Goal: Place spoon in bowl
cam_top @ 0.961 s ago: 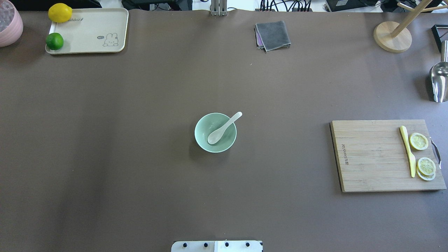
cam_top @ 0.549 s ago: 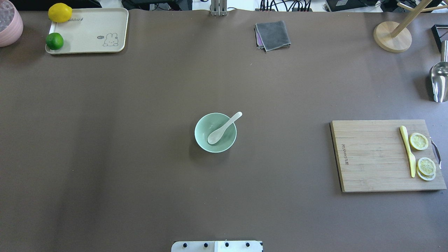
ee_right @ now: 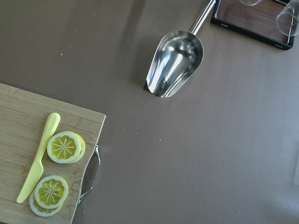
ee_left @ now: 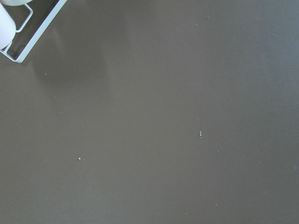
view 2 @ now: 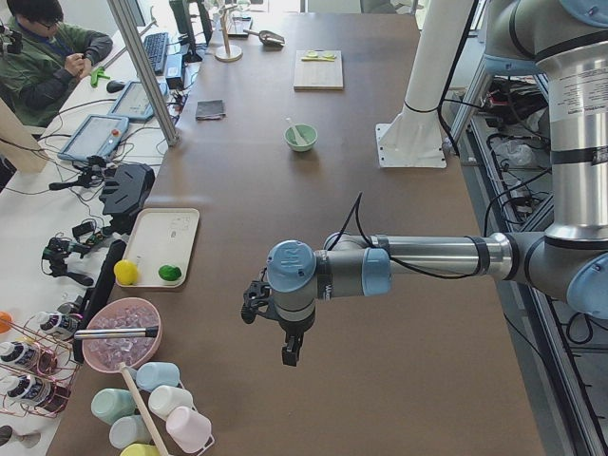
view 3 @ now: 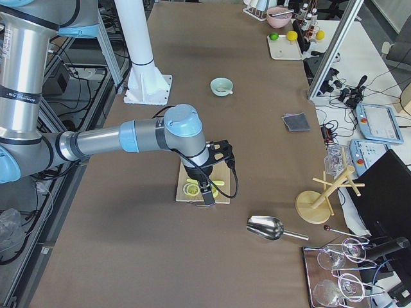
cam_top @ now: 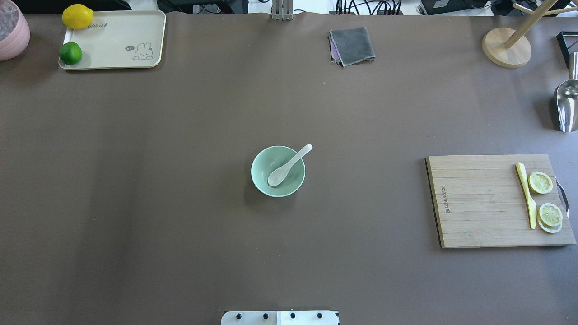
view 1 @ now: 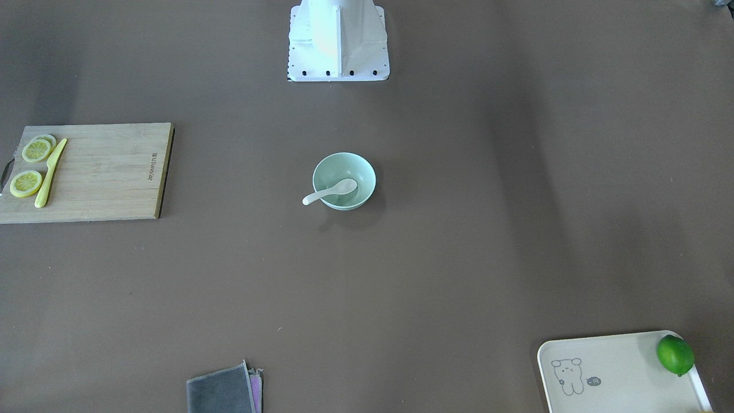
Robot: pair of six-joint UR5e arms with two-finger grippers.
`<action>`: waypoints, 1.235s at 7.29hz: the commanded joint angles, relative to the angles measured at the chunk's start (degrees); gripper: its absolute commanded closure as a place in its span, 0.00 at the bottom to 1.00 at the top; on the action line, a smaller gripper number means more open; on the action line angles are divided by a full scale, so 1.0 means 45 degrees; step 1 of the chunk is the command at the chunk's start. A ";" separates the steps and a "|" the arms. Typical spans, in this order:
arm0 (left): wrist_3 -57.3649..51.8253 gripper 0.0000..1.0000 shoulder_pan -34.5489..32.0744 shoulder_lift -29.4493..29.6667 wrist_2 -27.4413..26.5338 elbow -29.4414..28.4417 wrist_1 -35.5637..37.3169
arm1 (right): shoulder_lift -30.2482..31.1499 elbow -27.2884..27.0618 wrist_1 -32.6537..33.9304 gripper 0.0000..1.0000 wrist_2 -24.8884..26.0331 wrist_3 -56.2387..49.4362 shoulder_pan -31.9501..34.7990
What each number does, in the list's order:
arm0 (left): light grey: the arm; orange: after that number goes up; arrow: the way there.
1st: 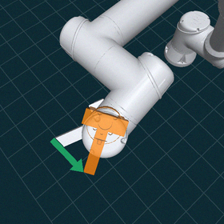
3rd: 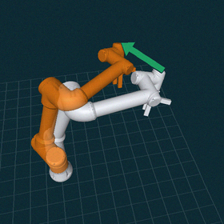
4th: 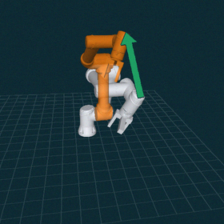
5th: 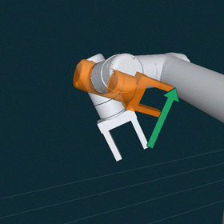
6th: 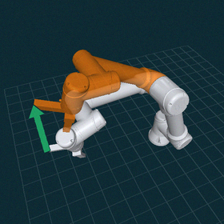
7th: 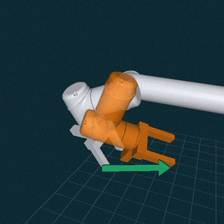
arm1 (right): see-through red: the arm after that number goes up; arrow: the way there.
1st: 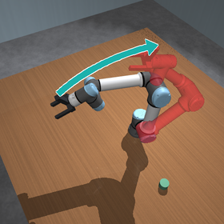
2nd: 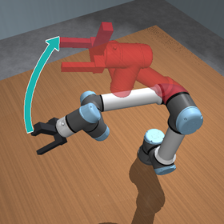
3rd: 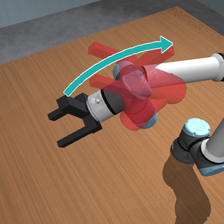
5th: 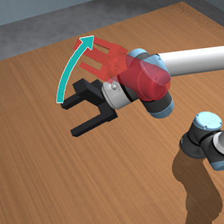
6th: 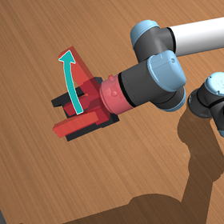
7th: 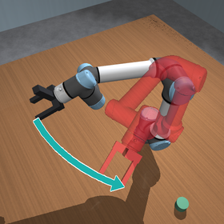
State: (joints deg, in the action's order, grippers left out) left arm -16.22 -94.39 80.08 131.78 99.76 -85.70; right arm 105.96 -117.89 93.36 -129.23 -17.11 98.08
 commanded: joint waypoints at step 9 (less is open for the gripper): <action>-0.0028 0.01 0.0039 0.0230 0.0130 0.0348 -0.0155 | 0.0495 0.2155 -0.0005 0.00 -0.2329 -0.0006 0.0468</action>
State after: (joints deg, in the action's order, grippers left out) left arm -16.31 -94.29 80.49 132.29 100.80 -86.19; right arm 108.26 -109.80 93.43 -135.13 -17.29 99.55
